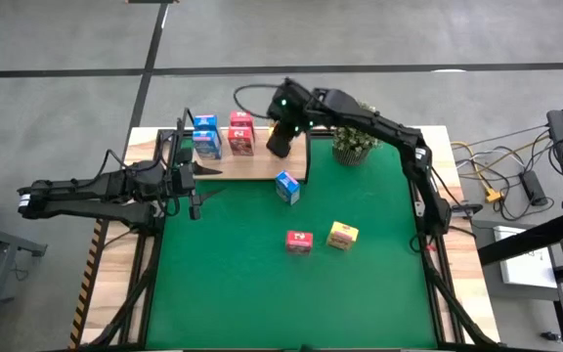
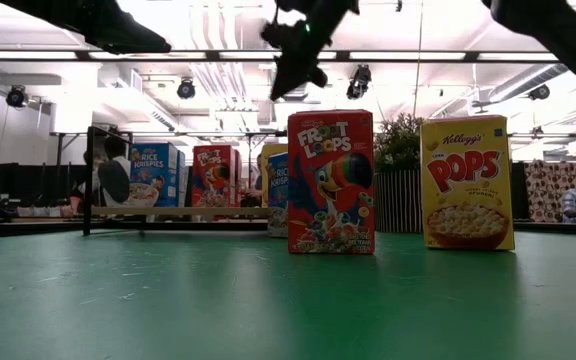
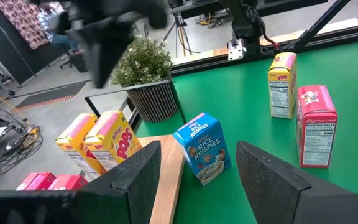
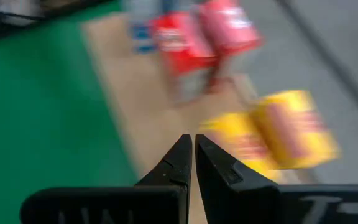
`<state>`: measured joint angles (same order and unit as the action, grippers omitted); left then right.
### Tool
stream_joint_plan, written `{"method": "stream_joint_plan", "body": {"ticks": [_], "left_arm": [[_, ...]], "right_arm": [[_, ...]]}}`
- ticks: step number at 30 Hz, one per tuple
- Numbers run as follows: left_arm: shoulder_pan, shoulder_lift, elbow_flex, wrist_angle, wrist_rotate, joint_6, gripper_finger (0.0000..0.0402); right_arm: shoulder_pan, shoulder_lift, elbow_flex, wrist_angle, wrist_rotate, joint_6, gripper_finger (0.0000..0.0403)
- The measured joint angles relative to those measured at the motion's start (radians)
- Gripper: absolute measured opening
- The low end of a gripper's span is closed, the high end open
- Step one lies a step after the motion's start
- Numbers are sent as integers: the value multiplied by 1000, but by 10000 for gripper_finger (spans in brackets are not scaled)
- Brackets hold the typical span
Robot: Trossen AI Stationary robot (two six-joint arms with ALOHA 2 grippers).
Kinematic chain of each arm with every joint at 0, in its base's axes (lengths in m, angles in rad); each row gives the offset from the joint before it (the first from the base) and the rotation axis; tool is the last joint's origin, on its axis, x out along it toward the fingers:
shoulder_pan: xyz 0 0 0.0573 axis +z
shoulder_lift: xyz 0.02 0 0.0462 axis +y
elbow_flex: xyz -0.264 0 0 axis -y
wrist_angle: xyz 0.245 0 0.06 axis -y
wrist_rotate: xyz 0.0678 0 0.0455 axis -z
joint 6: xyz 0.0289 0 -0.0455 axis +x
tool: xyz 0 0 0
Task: Stack cereal on shelf
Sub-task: Put the blue cereal box aligned with the other blue cereal boxes on the shelf
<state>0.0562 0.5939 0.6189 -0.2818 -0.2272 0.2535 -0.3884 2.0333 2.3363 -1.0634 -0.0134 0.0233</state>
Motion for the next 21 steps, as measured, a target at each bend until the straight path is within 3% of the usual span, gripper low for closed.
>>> {"method": "stream_joint_plan", "body": {"ticks": [3,11,15,21], "left_arm": [[0,0,0,0,0,0,192],[0,0,0,14,0,-4,192],[0,0,0,14,0,-4,192],[0,0,1,12,1,-5,192]], "right_arm": [[60,-2,0,-39,-49,99,12],[191,21,-5,-170,-23,274,25],[232,39,-9,-217,26,328,62],[252,65,-28,-284,135,421,150]]}}
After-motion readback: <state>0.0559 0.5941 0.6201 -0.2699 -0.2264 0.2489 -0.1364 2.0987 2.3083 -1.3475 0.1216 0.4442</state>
